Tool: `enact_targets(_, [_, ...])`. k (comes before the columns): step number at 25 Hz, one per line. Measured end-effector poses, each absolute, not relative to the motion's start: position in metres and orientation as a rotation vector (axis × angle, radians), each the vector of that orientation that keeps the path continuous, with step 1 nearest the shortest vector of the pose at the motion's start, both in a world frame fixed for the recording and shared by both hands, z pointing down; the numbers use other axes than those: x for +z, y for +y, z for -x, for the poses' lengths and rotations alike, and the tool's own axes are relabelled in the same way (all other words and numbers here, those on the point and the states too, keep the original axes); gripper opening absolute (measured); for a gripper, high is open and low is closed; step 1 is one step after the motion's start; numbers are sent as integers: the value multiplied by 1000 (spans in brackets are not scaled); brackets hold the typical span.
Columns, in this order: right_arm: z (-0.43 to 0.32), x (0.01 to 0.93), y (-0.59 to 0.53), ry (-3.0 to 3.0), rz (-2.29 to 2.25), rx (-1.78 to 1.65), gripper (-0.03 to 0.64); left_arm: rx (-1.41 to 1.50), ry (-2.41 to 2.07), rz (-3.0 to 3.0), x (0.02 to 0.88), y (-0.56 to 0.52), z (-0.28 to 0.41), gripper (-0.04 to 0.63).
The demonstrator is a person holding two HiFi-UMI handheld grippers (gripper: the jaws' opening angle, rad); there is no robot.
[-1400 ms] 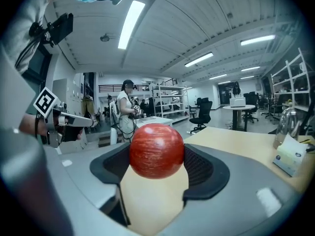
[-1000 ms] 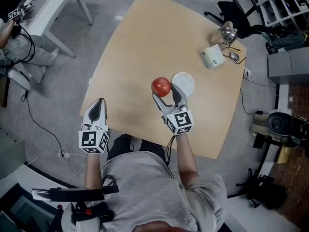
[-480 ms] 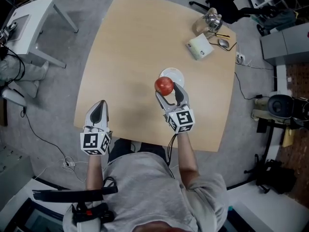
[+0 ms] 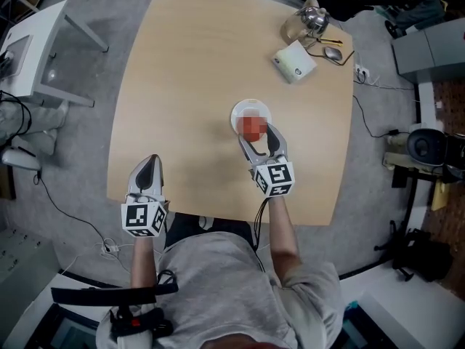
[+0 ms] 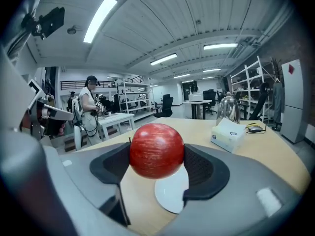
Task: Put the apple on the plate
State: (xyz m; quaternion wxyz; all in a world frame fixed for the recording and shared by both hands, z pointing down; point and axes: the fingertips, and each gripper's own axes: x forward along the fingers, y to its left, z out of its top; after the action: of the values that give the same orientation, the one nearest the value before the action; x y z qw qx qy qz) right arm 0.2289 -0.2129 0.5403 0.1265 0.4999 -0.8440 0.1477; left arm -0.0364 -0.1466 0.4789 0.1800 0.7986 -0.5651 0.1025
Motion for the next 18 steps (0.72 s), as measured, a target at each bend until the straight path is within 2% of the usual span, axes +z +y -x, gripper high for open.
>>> enact_targets(18, [-263, 613, -237, -2404, -1449, 556, 341, 407, -1590, -2196, 509, -151, 10, 20])
